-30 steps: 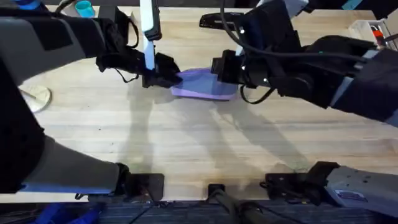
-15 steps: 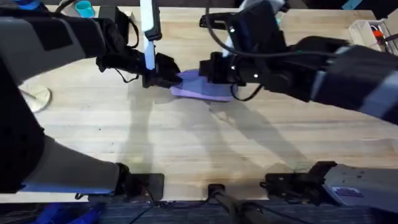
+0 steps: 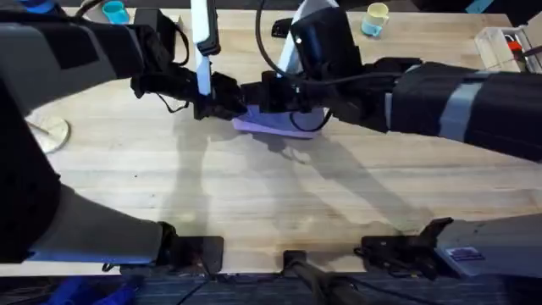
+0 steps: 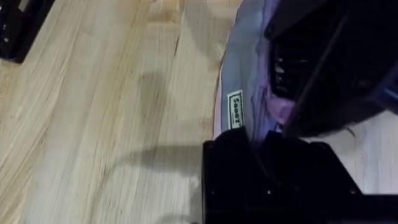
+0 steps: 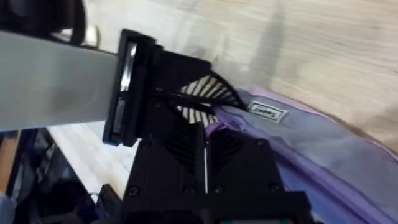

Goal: Unzip the bag, pick up the pens from the table one at a time and place them inside, then zip the bag closed.

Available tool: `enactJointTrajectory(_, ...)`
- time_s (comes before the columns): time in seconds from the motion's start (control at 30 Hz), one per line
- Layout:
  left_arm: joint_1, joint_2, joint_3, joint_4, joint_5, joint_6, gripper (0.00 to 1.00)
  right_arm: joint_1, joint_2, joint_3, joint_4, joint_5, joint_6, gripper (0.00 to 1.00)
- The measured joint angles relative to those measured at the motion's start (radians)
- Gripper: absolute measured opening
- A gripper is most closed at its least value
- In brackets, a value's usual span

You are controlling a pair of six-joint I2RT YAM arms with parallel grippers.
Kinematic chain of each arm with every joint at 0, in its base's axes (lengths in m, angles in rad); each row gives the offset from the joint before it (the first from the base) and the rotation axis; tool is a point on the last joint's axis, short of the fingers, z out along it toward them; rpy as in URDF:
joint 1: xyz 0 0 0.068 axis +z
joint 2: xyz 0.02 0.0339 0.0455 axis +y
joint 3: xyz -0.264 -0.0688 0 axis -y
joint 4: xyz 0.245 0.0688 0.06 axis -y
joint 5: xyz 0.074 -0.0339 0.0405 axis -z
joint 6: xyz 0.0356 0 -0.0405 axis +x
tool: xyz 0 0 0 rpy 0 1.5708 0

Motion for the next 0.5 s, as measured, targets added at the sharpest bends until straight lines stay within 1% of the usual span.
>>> enactJointTrajectory(0.13, 0.000, 0.000, 0.000, 0.000, 0.000, 0.000, 0.043, 0.001, 0.006, 0.000, 0.013, -0.037, -0.029, 0.031)
enactJointTrajectory(0.43, 0.003, 0.000, 0.000, -0.005, 0.000, 0.000, 0.043, 0.008, 0.007, 0.003, 0.021, -0.062, -0.160, 0.030)
enactJointTrajectory(0.47, 0.003, 0.000, 0.000, -0.005, 0.000, 0.000, 0.043, 0.007, 0.007, 0.005, 0.019, -0.065, -0.164, 0.080)
enactJointTrajectory(0.5, 0.003, 0.000, 0.000, -0.004, 0.000, 0.003, 0.043, 0.005, 0.007, 0.006, 0.022, -0.076, -0.170, 0.206)
